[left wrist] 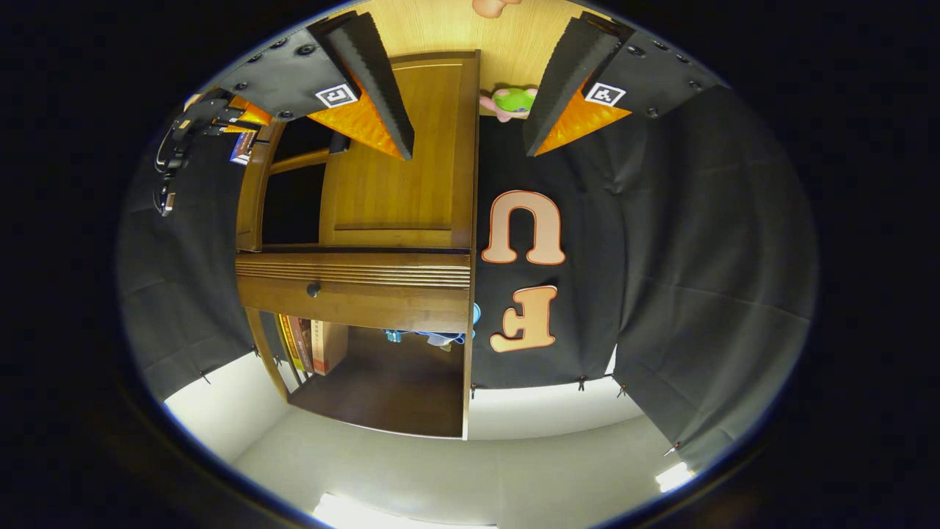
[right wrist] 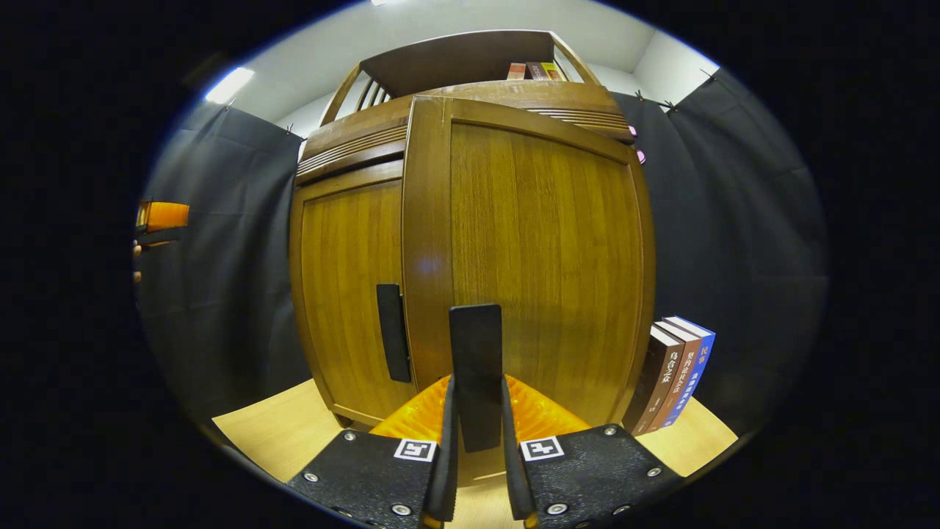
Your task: Open the right door of the double-door shoe cabinet with the right hand, and open the left door with the left hand.
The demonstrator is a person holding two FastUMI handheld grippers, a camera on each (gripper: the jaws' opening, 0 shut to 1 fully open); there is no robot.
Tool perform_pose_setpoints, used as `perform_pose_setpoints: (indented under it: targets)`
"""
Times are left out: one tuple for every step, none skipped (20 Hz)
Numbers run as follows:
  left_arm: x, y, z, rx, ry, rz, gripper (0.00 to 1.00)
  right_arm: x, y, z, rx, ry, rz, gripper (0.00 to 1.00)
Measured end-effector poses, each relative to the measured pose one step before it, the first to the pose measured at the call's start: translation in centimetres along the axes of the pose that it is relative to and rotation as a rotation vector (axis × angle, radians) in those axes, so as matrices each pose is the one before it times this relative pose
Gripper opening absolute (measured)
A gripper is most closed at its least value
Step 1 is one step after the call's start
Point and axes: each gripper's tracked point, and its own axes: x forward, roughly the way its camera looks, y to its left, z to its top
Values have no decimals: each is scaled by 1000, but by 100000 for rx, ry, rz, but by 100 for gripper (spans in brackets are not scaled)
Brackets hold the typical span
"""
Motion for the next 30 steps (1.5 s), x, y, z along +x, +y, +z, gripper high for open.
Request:
perform_pose_setpoints:
  targets:
    - [13,-72,88,22,-130,-51,95,-495,-357,-61,708,-46,-5,28]
    - [-107,-56,28,93,-159,3,96,-508,-253,-145,420,277,-200,28]
    - [-14,-134,3,10,-55,-107,96,-337,-265,73,-124,11,-349,28]
    - [-66,-118,-31,-144,79,-299,96,-462,-357,31,-98,-155,-503,28]
    - [-59,-131,-72,-156,161,-383,96,-632,-386,57,-380,53,-655,28]
    - [11,-141,-124,-68,256,-279,94,-583,-232,56,-404,-281,-677,28]
    - [-22,-153,-30,2,277,-227,95,-640,-464,123,-641,-193,-685,26]
    - [-199,-161,-56,-54,34,-284,96,-648,-483,14,-936,-154,-780,25]
    - [-150,-134,43,-28,-51,-227,98,-1001,-495,205,-490,-316,-572,22]
    - [-136,-170,99,-28,-200,-229,96,-406,-236,40,4,85,-563,29]
    - [-68,-174,117,-81,-338,-289,96,-416,-407,-82,177,144,-486,19]
    - [-194,-174,-27,-136,-147,-332,96,-382,-319,3,114,33,-565,18]
    - [-127,-277,36,-88,-41,-527,96,-245,-351,20,-257,-17,-673,17]
    - [-184,-249,-47,75,123,-400,95,-164,-282,-2,-616,-267,-882,16]
    - [-147,-120,0,329,25,-235,94,-141,-304,31,-951,-110,-900,16]
    - [-192,-198,28,490,-81,-135,96,-307,-282,99,-954,-283,-968,23]
    - [-127,-93,99,312,-189,3,96,-337,-416,-78,-730,-211,-737,14]
    - [-140,-207,46,12,-294,-218,96,-234,-369,41,-358,-61,-561,13]
    - [-57,-212,71,-51,-164,-353,96,-221,-390,-135,-43,41,-611,20]
    - [-72,-288,1,242,54,-293,96,-232,-300,-17,-557,-63,-849,20]
    - [36,-153,-81,564,159,-52,98,-177,-276,13,-1157,163,-683,10]
    - [17,-84,-38,444,249,272,96,-163,-421,-22,-847,-147,-654,10]
    - [94,-176,-46,195,281,150,96,-201,-284,78,-581,-18,-561,10]
    - [125,-138,-162,-182,328,52,98,-172,-404,-79,-170,3,-434,10]
    - [149,-165,-141,-273,574,-104,96,-217,-466,-27,267,36,-311,8]
    - [123,-295,-172,-185,525,-334,96,-181,-401,-47,552,125,-260,8]
    - [140,-264,-42,-34,411,-313,96,-165,-513,-12,638,110,-383,8]
    - [116,-269,-5,206,243,-349,96,-220,-519,70,515,158,-589,8]
    - [167,-285,112,466,-115,-483,97,-184,-449,9,340,126,-779,7]
    - [-32,-210,49,412,-247,-215,97,-142,-518,17,36,144,-885,16]
